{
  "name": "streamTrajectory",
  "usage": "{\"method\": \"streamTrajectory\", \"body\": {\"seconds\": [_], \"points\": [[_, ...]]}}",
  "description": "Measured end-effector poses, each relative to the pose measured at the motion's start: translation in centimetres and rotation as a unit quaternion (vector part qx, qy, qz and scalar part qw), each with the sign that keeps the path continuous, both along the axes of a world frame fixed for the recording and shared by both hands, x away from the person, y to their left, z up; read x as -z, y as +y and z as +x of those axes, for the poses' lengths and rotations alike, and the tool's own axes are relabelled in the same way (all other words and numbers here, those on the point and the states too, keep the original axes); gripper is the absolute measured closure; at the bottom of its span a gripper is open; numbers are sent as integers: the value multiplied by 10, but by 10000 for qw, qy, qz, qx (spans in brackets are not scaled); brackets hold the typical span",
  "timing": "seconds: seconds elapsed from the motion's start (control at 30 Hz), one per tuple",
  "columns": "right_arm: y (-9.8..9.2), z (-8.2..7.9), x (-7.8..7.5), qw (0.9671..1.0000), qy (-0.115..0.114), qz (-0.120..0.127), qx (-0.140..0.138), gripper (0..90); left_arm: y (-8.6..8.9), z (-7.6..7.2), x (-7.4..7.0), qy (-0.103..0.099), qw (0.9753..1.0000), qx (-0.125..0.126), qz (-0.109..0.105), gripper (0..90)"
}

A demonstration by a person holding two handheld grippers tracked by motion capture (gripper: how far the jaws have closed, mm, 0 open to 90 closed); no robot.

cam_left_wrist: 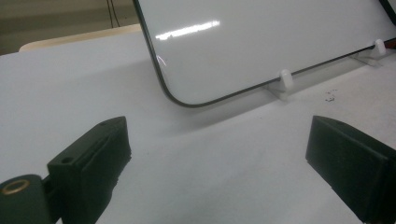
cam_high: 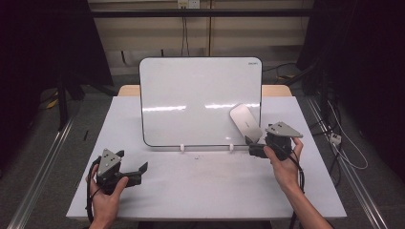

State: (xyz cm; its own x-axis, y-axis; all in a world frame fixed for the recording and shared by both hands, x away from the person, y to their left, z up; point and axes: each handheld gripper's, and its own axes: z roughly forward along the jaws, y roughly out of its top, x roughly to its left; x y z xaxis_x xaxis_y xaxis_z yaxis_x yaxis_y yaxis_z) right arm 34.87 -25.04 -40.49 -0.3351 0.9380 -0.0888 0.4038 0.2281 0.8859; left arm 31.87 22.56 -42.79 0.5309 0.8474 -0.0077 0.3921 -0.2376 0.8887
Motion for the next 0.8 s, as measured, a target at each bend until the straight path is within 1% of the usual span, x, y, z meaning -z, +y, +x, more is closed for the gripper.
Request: {"method": "streamTrajectory", "body": {"seconds": [0.1,0.2,0.27,0.4,0.47,0.57,0.7,0.8], "points": [[-4,-5,4,9999,4,-54,85,75,1,0,0,-8,10000,-7,9,63],[-7,-11,9,9999,-4,-28,137,74,1,-1,-1,-17,10000,-18,-13,63],[-10,-15,12,9999,12,43,140,74,1,-1,-1,-23,10000,-19,-21,62],[-15,-22,16,9997,1,103,201,74,1,-1,-1,-55,10000,-58,-49,61],[-17,-26,18,9997,14,98,220,75,1,-2,-1,-67,9999,-65,-55,61],[-20,-30,22,9997,53,118,221,75,1,-3,-2,-85,9999,-65,-78,60],[-23,-35,27,9996,166,108,198,77,1,-4,-2,-88,9999,-43,-64,59],[-26,-42,29,9995,127,205,196,77,2,-4,-2,-87,9999,-59,-72,59]]}}
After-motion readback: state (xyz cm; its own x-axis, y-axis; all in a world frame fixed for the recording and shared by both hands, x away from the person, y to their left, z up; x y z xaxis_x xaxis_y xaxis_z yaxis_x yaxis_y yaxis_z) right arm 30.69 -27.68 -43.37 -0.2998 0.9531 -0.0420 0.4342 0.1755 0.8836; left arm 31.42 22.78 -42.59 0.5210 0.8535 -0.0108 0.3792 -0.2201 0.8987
